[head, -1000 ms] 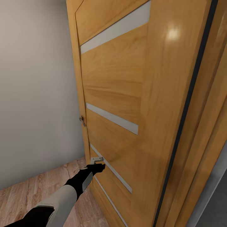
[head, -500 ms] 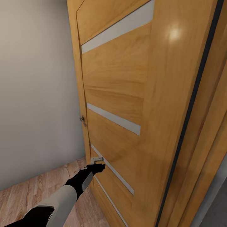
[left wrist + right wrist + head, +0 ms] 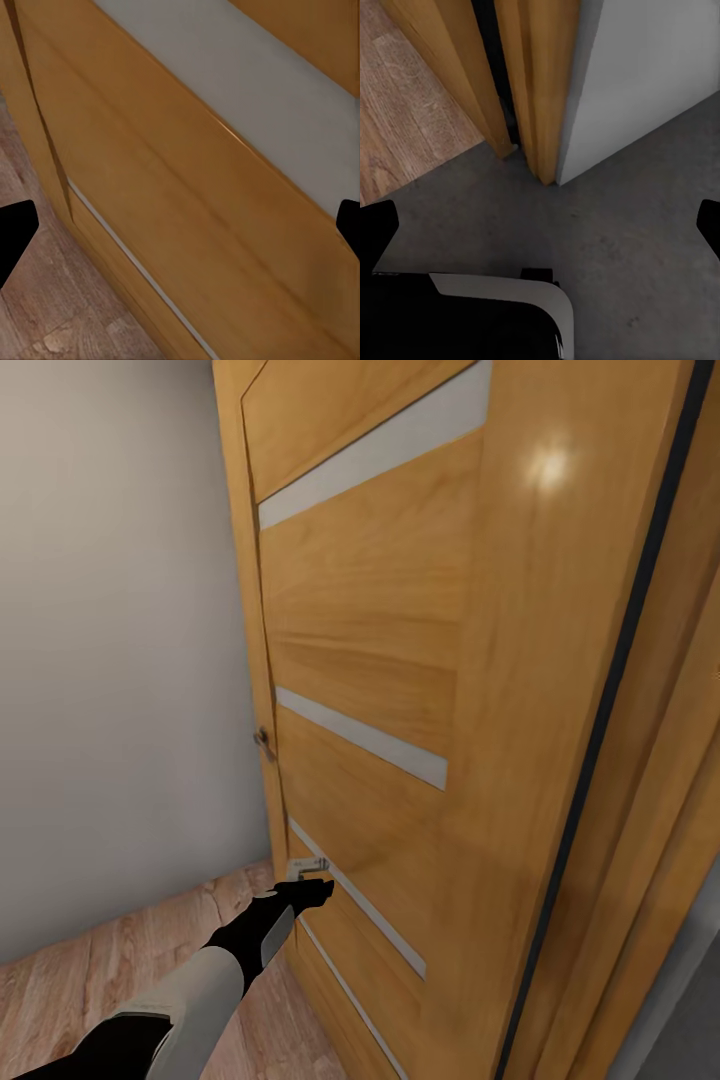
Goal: Move the two storage containers from the living room to the garage. In the garage, place one container on the floor and stack the other container on top of it (either order is fine).
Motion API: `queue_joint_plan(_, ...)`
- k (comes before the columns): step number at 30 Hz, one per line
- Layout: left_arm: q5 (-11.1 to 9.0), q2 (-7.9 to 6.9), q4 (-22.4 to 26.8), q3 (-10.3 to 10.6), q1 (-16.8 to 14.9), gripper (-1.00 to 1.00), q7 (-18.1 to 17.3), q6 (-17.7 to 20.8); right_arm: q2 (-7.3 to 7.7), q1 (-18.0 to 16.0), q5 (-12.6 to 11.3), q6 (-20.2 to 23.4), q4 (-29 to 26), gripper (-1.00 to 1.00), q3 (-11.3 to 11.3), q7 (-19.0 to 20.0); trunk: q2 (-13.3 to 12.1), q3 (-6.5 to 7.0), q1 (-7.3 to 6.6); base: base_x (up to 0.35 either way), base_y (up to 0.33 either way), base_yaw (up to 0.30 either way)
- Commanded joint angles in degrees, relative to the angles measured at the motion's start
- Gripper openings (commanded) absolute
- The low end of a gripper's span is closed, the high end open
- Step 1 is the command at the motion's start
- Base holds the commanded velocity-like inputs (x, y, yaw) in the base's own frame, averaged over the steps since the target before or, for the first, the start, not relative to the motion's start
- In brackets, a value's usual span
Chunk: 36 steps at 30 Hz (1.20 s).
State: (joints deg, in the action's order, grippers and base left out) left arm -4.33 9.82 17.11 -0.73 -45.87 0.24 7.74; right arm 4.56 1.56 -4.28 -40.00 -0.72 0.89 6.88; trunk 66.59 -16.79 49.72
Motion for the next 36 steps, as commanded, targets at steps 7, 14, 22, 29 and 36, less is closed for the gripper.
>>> queue_joint_plan(7,-0.4,0.05,0.1,-0.1,0.0,1.00,0.0,0.4,0.02,0.0,-0.5,0.0,-0.1,1.00,0.1,0.4,0.0,-0.06,0.00,0.000,0.000,-0.196)
queue_joint_plan(14,-0.4,0.06,0.1,-0.1,0.0,1.00,0.0,0.3,0.02,0.0,-0.5,0.0,-0.1,1.00,0.1,0.4,0.0,-0.06,0.00,0.000,0.000,-0.089)
queue_joint_plan(22,-0.5,0.10,0.1,-0.1,0.0,1.00,0.0,0.4,0.02,0.0,-0.5,0.0,-0.1,1.00,0.1,0.4,0.0,-0.06,0.00,0.000,0.000,-0.005)
queue_joint_plan(29,-0.4,0.11,0.1,-0.1,0.0,1.00,0.0,0.4,0.02,0.0,-0.5,-0.2,-0.1,1.00,0.1,0.4,0.0,-0.06,0.00,0.000,0.000,0.000)
queue_joint_plan(36,-0.4,0.11,0.1,-0.1,0.0,1.00,0.0,0.4,0.02,0.0,-0.5,-0.2,-0.1,1.00,0.1,0.4,0.0,-0.06,0.00,0.000,0.000,0.000)
